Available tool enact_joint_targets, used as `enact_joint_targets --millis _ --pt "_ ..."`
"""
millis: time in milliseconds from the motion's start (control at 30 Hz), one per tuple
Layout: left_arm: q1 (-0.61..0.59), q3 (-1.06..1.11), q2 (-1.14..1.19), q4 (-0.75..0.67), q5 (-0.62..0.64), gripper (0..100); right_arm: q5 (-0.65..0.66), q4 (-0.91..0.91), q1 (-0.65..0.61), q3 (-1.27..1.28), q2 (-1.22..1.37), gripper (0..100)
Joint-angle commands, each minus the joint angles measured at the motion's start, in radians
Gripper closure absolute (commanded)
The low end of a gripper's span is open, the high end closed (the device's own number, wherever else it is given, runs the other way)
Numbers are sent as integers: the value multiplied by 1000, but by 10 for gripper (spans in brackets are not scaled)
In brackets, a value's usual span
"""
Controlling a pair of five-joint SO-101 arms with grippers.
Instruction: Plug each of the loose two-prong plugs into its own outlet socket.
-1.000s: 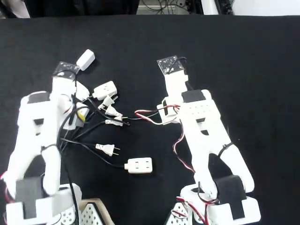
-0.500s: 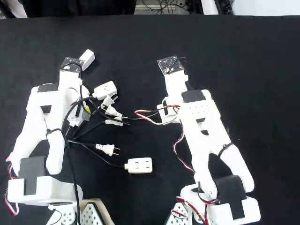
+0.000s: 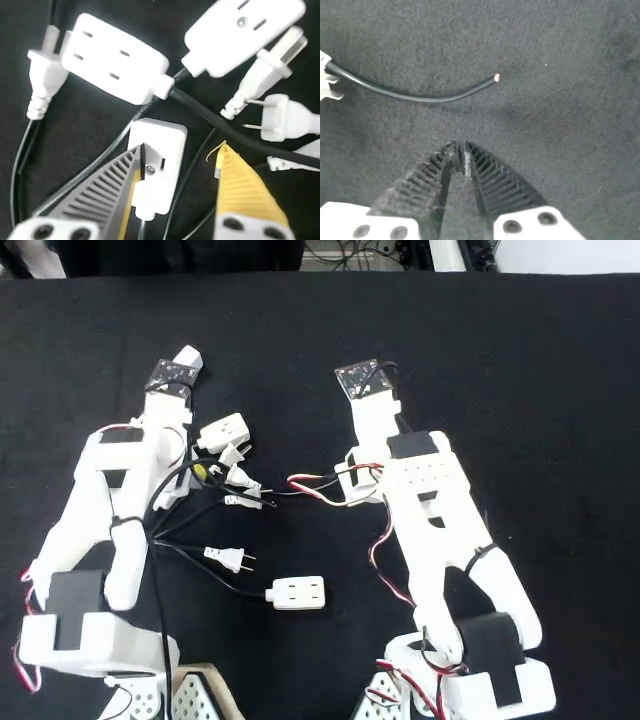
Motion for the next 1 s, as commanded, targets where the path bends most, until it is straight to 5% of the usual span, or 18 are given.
enact_joint_targets --millis 0,733,967 --pt "4 -33 41 -17 -43 762 9 -14 23 -5 -7 986" --pt "-79 -13 69 -46 -192 763 26 -14 23 -5 -5 986" --pt "-70 -64 60 44 -187 894 26 -14 25 -5 -5 986"
